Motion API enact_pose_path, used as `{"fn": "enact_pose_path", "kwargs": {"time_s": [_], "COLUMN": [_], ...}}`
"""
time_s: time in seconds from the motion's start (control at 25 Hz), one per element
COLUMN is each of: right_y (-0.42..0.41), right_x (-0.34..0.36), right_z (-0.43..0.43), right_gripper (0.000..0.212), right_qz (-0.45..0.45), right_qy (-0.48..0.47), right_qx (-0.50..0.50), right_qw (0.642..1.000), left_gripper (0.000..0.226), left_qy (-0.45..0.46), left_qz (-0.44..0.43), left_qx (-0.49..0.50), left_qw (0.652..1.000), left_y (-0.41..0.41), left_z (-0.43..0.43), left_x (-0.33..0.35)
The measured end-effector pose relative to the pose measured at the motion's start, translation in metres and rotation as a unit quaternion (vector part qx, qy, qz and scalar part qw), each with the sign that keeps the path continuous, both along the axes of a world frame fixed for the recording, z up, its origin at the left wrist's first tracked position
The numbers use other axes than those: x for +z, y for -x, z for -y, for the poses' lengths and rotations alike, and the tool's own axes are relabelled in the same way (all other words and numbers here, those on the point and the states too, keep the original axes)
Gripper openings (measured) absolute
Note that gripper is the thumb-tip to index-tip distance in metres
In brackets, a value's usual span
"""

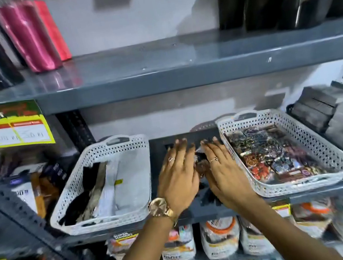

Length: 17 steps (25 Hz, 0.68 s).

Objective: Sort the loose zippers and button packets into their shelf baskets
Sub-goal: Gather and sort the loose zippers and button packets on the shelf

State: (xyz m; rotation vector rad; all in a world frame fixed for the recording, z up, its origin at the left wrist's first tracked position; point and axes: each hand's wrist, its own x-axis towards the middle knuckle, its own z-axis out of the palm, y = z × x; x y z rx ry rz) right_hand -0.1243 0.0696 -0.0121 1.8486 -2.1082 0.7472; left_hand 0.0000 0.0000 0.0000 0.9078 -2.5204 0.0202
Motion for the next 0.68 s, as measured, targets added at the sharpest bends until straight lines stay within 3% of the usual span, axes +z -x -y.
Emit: {"fn": "enact_pose_path", "kwargs": {"time_s": [0.12,0.24,0.36,0.48,0.56,0.68], "right_y": [0.007,0.012,0.027,0.039,0.043,0.049], "right_x": [-0.009,-0.014,-0.024,-0.037,-0.045,-0.047], "right_z": [0.019,0.039,0.062,0.075,0.075,0.077], "right_gripper": [0.049,0.04,0.043,0.046,0.044,0.045], "right_qz": [0.083,0.151,0.15,0.158,0.15,0.16], "right_qy": [-0.138,-0.247,-0.277,-0.296,-0.291,-0.277], "right_qx": [-0.039,-0.113,-0.19,-0.241,-0.251,-0.242], "right_qw": [0.986,0.95,0.93,0.91,0.911,0.916], "left_gripper": [0.049,0.047,0.058,0.06,0.068,0.085], "left_qy": [-0.212,-0.251,-0.246,-0.31,-0.382,-0.47], "left_qz": [0.055,0.079,0.031,0.004,-0.011,-0.1], "left_qx": [0.059,0.099,0.165,0.22,0.231,0.261], "left_qw": [0.974,0.96,0.955,0.925,0.895,0.837], "left_y": [0.02,0.041,0.056,0.061,0.058,0.053], "left_z": [0.019,0.03,0.049,0.071,0.084,0.098], "left_x": [-0.016,-0.029,-0.041,-0.049,-0.059,-0.065]}}
